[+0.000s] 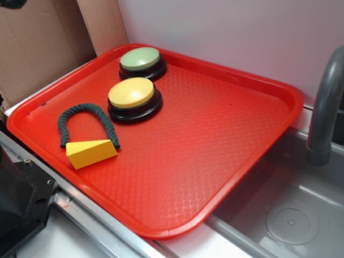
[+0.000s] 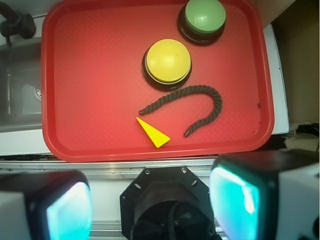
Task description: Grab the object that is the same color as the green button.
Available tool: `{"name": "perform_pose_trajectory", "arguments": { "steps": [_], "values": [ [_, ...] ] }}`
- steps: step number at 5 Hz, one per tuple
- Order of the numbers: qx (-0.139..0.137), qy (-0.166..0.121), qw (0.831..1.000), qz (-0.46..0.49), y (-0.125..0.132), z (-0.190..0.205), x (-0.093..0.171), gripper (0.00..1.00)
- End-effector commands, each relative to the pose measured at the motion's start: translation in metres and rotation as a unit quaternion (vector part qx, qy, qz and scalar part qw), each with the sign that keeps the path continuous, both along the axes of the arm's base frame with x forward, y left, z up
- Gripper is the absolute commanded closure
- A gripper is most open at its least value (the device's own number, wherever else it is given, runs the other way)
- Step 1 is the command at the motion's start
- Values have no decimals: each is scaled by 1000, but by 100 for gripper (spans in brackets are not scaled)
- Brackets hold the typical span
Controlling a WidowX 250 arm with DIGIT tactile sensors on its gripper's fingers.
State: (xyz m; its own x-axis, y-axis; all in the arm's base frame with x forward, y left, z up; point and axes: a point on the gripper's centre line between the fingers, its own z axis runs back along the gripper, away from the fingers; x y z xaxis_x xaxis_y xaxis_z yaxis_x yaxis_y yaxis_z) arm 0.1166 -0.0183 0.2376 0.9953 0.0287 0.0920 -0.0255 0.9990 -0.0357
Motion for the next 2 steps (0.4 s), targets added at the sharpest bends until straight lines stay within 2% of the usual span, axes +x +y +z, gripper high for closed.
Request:
{"name": "perform_pose_trajectory", "arguments": {
  "steps": [1,2],
  "values": [
    [0,0,1000,0,0,0,0,0],
    [2,-7,1000,-10,20,-10,9,0]
  ]
}}
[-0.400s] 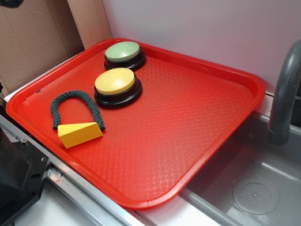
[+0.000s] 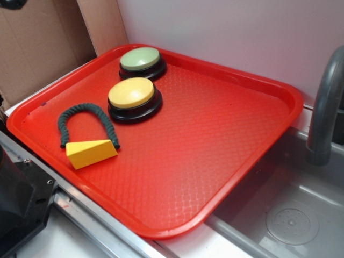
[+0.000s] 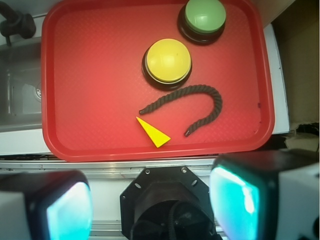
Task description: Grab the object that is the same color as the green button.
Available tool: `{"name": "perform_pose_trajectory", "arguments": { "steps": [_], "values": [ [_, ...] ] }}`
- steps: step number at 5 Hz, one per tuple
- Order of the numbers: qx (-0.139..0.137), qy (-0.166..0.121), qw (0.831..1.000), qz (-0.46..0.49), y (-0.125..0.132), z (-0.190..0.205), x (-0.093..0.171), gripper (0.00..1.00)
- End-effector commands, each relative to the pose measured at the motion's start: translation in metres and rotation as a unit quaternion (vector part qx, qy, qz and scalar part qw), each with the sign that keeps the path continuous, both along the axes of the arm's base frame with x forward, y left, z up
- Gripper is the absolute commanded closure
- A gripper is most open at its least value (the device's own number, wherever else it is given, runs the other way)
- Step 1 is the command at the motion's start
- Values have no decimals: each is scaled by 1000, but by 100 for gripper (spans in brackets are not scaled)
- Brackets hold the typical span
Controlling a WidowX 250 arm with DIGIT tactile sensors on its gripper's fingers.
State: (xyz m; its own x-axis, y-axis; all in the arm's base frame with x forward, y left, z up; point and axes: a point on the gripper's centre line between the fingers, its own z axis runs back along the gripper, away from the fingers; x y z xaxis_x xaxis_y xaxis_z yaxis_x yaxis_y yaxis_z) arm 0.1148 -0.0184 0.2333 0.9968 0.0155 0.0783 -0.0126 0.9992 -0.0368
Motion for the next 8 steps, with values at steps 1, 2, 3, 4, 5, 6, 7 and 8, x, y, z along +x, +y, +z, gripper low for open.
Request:
{"name": "perform_pose_trajectory", "arguments": {
  "steps": [1,2,3,4,5,6,7,8],
  "values": [
    [0,-17,1000,-6,39,-18,17,0],
    [4,-36,999,-19,65,-36,28,0],
    [25,-27,999,-2,91,-58,44,0],
    [17,-25,999,-30,109,-82,54,0],
    [5,-29,998,-47,118,-105,61,0],
    [24,-20,999,-41,123,-125,64,0],
    [17,-4,999,-44,128,-149,68,0],
    [25,7,999,-37,128,-169,70,0]
  ]
}}
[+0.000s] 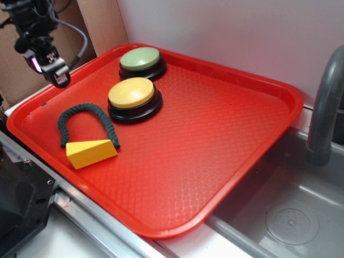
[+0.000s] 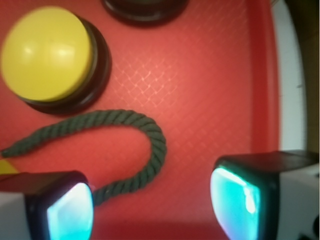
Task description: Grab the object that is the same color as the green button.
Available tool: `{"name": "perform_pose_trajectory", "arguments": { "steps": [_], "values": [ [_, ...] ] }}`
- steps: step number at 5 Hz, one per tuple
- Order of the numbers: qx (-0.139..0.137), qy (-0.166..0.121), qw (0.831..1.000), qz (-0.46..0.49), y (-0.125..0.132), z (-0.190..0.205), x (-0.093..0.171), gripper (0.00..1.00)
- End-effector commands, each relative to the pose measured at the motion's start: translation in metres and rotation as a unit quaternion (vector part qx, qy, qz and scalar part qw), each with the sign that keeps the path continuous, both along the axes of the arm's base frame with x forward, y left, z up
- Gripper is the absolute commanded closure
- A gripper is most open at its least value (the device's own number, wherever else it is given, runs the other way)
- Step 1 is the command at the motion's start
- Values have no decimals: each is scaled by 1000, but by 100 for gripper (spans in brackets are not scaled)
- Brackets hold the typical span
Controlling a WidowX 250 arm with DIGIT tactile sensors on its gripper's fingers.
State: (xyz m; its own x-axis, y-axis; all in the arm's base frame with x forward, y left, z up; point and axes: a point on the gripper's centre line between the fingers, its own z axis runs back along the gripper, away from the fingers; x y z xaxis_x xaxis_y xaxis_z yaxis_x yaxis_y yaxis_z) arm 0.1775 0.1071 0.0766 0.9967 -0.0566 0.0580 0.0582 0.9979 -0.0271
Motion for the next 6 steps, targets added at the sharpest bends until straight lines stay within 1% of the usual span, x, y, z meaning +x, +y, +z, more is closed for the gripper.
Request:
{"name": "perform_pose_trajectory", "arguments": {
  "steps": [1,3,4,5,6],
  "values": [
    [23,0,1000,11,8,-24,6,0],
    [-2,2,1000,24,11,-53,5,0],
    [-1,10,1000,23,13,-61,4,0],
    [0,10,1000,26,12,-64,5,0],
    [2,8,999,32,12,-66,4,100]
  ]
}}
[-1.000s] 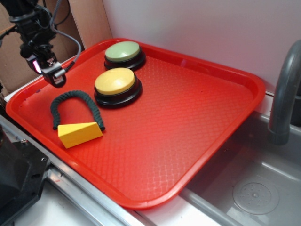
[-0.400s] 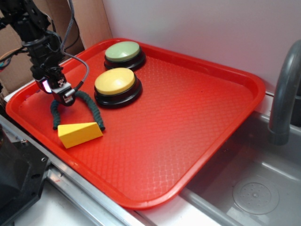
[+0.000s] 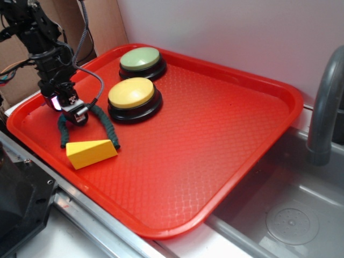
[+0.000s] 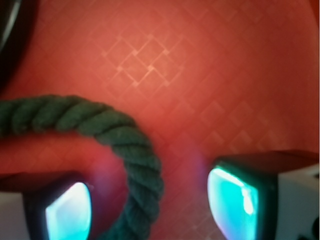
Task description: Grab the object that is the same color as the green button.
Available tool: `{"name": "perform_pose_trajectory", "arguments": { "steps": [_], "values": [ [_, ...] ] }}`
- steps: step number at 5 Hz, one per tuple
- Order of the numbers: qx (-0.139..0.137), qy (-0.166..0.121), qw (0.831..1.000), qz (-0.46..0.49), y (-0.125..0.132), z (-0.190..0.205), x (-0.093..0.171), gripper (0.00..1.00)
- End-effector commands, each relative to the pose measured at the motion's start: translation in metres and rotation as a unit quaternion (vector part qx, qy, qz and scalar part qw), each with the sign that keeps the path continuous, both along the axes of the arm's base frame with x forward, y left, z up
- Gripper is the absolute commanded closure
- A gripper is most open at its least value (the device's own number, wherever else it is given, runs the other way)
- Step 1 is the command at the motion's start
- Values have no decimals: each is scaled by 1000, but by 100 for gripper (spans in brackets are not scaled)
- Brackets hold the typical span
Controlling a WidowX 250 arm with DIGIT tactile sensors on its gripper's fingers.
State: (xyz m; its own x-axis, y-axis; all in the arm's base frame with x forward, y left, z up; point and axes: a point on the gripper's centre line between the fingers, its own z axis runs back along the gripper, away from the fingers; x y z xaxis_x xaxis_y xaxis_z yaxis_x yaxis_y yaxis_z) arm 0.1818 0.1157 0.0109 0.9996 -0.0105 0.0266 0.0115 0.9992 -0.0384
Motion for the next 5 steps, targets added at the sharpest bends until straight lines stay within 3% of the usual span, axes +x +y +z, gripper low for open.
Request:
{"name": "perform_pose_trajectory", "arguments": {
  "steps": [1,3,5],
  "values": [
    [4,-9,1000,17,5,-1,-1,100],
    [4,-13,1000,24,6,5,-2,100],
    [7,28,998,64,6,43,-4,100]
  ]
}}
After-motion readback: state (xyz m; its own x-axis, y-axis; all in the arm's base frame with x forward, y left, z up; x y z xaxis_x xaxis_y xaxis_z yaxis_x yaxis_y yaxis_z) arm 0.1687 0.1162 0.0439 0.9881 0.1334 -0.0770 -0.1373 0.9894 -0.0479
